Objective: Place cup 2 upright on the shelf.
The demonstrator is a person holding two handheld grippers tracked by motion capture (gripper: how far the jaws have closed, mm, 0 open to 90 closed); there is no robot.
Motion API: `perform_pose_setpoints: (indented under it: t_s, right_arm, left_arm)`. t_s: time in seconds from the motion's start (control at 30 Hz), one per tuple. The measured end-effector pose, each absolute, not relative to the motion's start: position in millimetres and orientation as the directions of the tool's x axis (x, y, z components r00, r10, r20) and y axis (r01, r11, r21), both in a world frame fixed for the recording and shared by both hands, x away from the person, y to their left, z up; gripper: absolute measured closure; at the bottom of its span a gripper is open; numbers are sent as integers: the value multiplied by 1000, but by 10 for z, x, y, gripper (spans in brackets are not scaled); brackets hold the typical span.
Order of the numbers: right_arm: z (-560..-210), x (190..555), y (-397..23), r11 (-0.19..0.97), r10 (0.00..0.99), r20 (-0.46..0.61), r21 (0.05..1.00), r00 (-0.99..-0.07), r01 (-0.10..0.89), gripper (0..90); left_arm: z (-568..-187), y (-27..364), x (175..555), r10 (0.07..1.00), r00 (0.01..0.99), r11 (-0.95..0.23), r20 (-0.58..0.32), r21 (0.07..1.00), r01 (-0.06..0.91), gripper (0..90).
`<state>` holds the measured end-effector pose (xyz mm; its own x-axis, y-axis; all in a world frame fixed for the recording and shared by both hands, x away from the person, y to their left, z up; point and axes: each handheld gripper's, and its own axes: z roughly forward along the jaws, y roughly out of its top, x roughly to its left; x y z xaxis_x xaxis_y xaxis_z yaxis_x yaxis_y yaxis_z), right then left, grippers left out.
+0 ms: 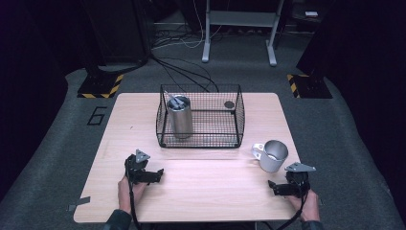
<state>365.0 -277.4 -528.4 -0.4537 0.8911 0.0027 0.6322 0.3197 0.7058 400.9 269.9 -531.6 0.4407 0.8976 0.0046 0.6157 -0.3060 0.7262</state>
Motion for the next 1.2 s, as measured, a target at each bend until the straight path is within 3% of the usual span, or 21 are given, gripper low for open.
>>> perform_pose_setpoints:
  t_s: [0.3, 0.63, 1.2]
  right_arm:
    - [-5226, 3621, -2844, 299, 881, 49, 714, -471, 633, 16]
    - [-4865, 3680, -2916, 223, 876, 105, 776, -470, 589, 0]
    - [-4550, 4013, -2827, 252, 865, 81, 784, -496, 567, 0]
  left_arm:
    - [-5312, 2703, 4011, 896, 444, -312, 7, 722, 617, 2]
    - [-5316, 2698, 4010, 898, 440, -307, 7, 727, 615, 3]
    - [-5316, 2698, 4010, 898, 440, -306, 7, 727, 614, 4]
